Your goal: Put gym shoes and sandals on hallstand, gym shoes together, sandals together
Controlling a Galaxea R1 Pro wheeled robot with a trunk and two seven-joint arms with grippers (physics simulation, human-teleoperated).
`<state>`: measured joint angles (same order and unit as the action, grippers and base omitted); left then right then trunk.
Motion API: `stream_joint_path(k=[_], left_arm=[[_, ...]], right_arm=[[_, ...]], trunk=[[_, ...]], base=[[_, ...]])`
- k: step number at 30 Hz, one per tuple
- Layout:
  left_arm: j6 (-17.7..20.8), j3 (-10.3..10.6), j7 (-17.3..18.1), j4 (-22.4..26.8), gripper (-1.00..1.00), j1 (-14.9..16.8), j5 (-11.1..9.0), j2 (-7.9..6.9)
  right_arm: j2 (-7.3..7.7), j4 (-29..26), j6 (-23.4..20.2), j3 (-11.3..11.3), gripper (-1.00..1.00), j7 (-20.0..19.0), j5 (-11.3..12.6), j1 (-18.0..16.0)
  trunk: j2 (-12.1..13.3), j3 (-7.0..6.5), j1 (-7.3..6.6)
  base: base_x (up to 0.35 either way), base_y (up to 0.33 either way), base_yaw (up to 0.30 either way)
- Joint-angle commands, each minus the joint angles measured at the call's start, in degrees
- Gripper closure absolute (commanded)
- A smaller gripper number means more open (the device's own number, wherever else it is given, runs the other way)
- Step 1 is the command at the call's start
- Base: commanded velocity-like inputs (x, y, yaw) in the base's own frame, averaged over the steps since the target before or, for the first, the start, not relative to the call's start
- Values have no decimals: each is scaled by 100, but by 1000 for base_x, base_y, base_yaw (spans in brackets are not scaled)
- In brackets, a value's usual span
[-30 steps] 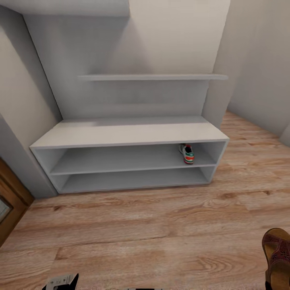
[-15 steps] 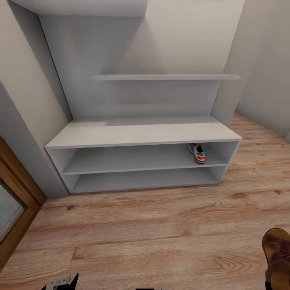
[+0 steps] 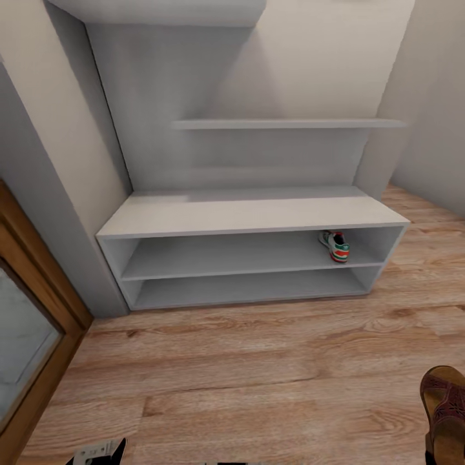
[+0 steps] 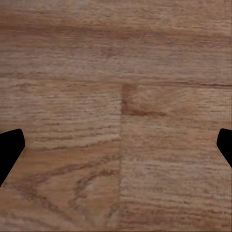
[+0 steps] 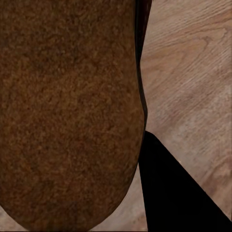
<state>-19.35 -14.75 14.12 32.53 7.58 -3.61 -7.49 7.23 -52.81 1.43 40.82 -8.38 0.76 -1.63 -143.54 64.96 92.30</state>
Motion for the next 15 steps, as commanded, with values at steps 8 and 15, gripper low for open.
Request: stream_joint_path(k=[8,15], left_arm=[[-7,-19,53,-7,-100,4,-39,2],[-8,-19,54,-3,-100,4,-42,2]], right_arm=[[-2,-5,6,22,100,-59,38,-4],[-2,-7,6,22,100,-55,38,-4]], trunk=[[-2,4,-1],[-2,4,-1]], base=[[0,300,54],[0,203,222]])
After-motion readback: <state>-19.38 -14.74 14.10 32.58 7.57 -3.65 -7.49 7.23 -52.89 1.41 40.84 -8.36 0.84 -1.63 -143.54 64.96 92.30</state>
